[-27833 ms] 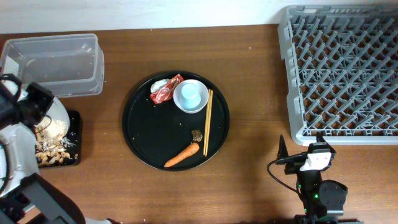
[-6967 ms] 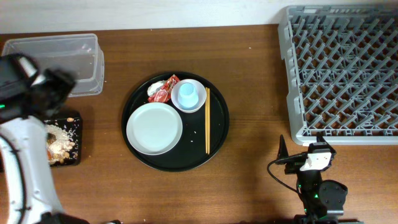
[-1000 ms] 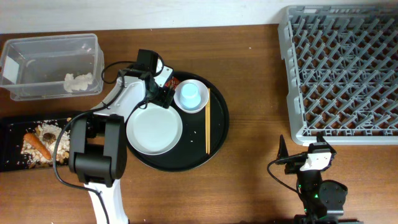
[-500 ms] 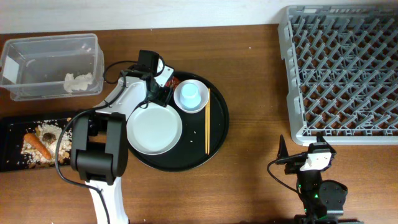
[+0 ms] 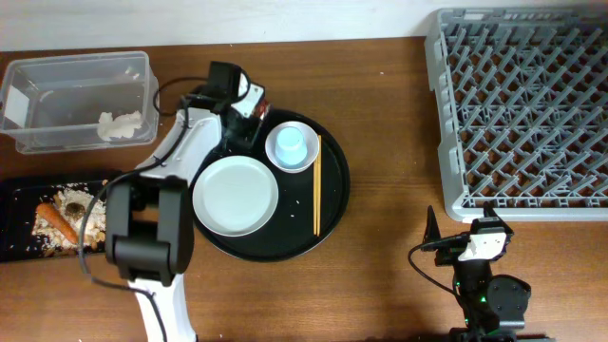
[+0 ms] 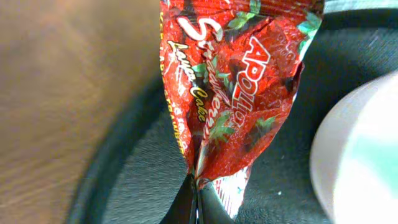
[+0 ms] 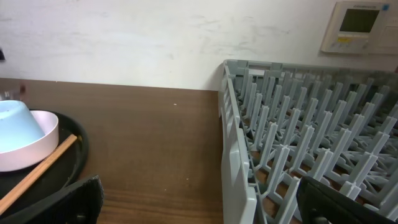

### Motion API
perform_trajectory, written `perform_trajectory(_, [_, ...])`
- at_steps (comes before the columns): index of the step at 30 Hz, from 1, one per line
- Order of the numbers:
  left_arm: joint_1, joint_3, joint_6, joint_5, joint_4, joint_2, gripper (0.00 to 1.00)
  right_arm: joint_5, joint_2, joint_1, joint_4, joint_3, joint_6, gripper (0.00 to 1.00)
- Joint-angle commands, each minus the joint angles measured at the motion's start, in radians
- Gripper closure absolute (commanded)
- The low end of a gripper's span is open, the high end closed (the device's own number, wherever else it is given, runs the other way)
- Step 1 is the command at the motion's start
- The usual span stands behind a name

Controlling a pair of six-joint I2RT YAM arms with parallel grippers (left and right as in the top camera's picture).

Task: Sort waste into correct bins and load items into the dishwasher rack
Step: 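Carry the red wrapper left and drop it into the clear bin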

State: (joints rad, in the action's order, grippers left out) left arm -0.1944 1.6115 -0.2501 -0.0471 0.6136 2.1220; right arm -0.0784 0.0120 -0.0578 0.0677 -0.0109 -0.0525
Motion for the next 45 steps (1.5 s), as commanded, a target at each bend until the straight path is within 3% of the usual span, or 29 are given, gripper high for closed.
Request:
perform_trajectory(1, [0.029,0.056,0.071,0.014,-0.019,-0.154,1.00,0.004,-0.008,0.006,0.005,0.005,0.005,0.02])
perform_trajectory(3, [0.063,0.056,0.114,0.014,-0.060,-0.200,1.00,0.005,-0.008,0.006,0.005,0.005,0.005,0.02])
perform_trajectory(8, [0.233,0.056,0.383,0.037,-0.177,-0.254,0.99,0.005,-0.008,0.006,0.005,0.005,0.005,0.02])
perform_trajectory(11, [0.339,0.056,0.480,0.080,-0.195,-0.250,0.99,0.005,-0.007,0.006,0.005,0.005,0.005,0.02])
perform_trajectory(16, [0.473,0.056,0.557,0.093,-0.206,-0.219,1.00,0.005,-0.007,0.006,0.005,0.005,0.005,0.02])
perform_trajectory(22, [0.554,0.056,0.557,0.093,-0.208,-0.152,0.97,0.004,-0.007,0.006,0.005,0.005,0.005,0.02])
perform_trajectory(25, [0.564,0.056,0.556,0.093,-0.223,-0.147,0.82,0.005,-0.007,0.006,0.005,0.005,0.005,0.02])
perform_trajectory(26, [0.564,0.056,0.557,0.092,-0.224,-0.147,0.70,0.004,-0.007,0.006,0.005,0.005,0.005,0.02])
perform_trajectory(27, [0.564,0.056,0.556,0.092,-0.225,-0.147,0.38,0.005,-0.007,0.006,0.005,0.005,0.005,0.02])
perform_trajectory(28, [0.563,0.056,0.556,0.092,-0.227,-0.147,0.16,0.005,-0.007,0.006,0.005,0.005,0.005,0.02])
perform_trajectory(30, [0.563,0.056,0.556,0.091,-0.226,-0.147,0.13,0.005,-0.007,0.006,0.005,0.005,0.005,0.01])
perform_trajectory(32, [0.564,0.056,0.556,0.076,-0.220,-0.147,0.01,0.005,-0.007,0.006,0.005,0.005,0.005,0.02])
perform_trajectory(37, [0.564,0.056,0.557,-0.094,-0.229,-0.165,0.01,0.005,-0.007,0.006,0.005,0.005,0.005,0.02])
perform_trajectory(41, [0.564,0.056,0.667,-0.224,-0.247,-0.213,0.01,0.005,-0.007,0.006,0.005,0.005,0.005,0.02])
perform_trajectory(45, [0.564,0.056,0.709,-0.578,-0.265,-0.296,0.01,0.005,-0.007,0.006,0.005,0.005,0.005,0.02])
